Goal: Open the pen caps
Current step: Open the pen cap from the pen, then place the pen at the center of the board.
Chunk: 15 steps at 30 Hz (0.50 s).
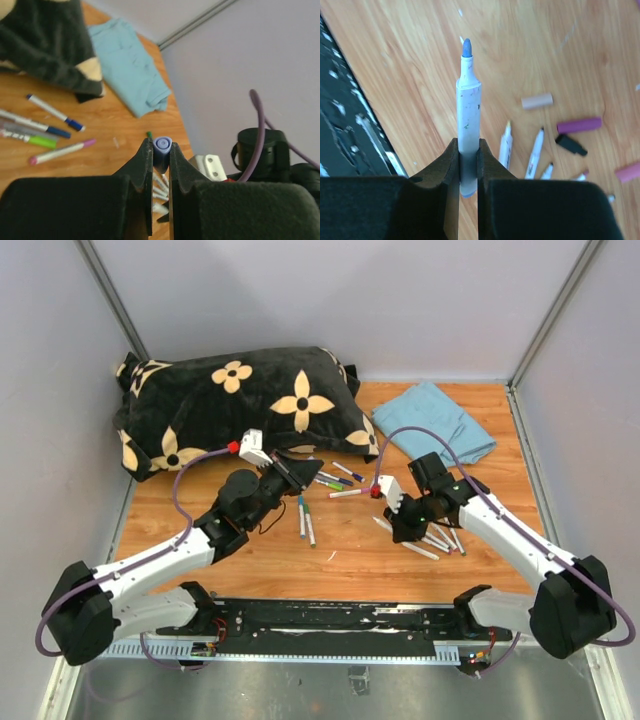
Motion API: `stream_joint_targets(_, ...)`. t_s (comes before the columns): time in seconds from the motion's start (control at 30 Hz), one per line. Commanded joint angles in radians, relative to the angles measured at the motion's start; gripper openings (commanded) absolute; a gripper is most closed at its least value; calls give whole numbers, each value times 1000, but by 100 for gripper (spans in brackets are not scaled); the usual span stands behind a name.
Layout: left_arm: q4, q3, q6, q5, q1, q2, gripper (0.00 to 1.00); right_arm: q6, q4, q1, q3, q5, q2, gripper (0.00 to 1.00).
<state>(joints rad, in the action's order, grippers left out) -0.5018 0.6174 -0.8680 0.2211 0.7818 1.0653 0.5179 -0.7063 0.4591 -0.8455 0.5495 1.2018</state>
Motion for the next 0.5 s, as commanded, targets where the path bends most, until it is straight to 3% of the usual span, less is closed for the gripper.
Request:
stream_joint_targets(0.0,176,-66,-95,62,3,-53,0,61,-68,24,40,-234,-21,4)
stream_joint_targets(0.2,299,-113,-136,102,3,-103,0,68,-59,24,82,-255,-22,5)
stream_joint_targets(0.47,313,-172,-163,80,2,-125,0,58,-49,40,83,-305,47,6)
